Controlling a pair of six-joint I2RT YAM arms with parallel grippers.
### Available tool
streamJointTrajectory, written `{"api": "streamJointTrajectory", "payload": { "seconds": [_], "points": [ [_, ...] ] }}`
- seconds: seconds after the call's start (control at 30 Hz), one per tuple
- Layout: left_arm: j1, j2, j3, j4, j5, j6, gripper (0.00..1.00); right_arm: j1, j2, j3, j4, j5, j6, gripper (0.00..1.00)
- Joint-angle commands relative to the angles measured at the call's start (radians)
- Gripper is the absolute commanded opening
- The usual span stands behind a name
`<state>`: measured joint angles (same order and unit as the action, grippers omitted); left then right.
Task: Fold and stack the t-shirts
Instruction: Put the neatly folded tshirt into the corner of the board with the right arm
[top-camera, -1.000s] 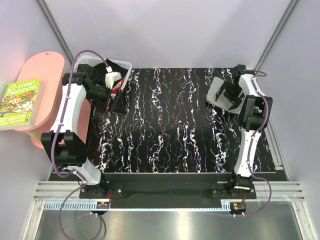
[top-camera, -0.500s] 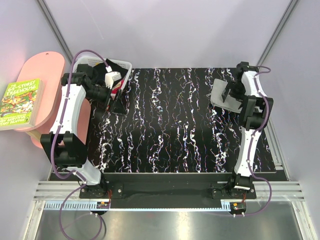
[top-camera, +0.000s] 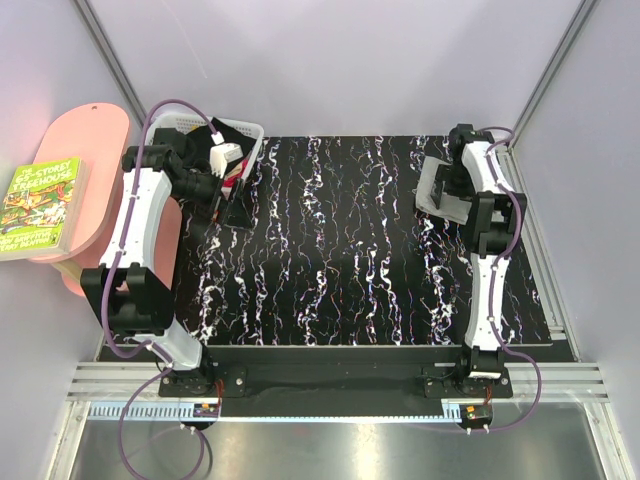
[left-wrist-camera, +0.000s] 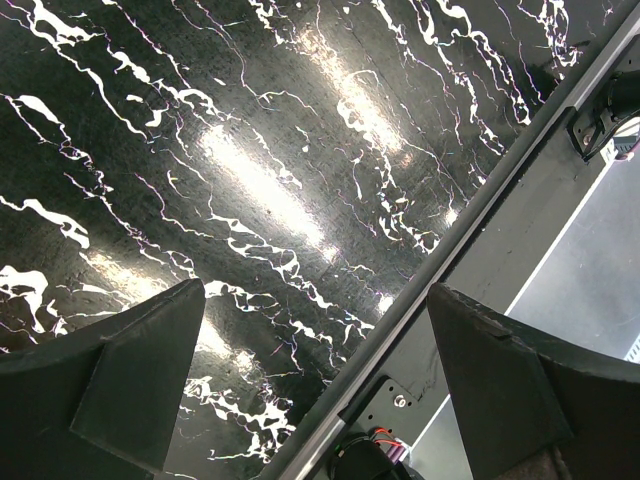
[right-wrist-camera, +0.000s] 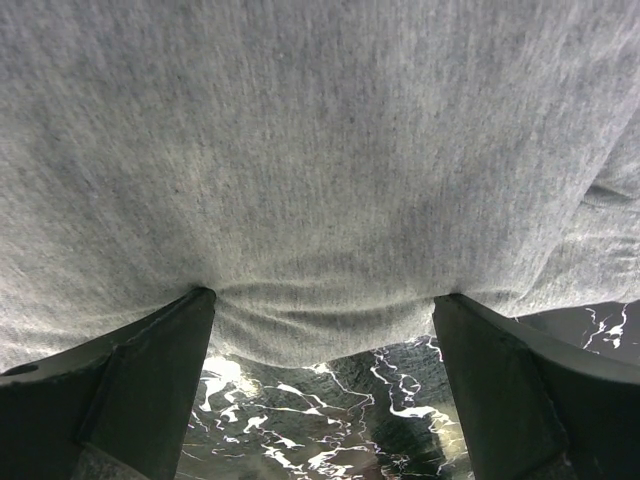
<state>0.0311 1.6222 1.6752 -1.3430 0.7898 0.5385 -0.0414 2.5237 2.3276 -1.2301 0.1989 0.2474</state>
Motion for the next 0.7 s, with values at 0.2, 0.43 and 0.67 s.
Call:
{"api": "streamJointTrajectory", "payload": {
  "seconds": [0.2,0.43,0.67],
  "points": [
    [0.006,-0.061,0.02,-0.022,-0.012,0.018,0.99,-0.009,0.162,0.079,0.009,0.12,-0.065,1.0],
    [0.006,-0.067,0.012,-0.025,-0.004,0.009,0.99,0.032,0.113,0.037,0.052,0.194,-0.124,1.0],
    [0.006,-0.096,-0.002,-0.027,0.014,0.003,0.99,0.155,-0.084,-0.065,0.106,0.221,-0.187,1.0]
  ]
}}
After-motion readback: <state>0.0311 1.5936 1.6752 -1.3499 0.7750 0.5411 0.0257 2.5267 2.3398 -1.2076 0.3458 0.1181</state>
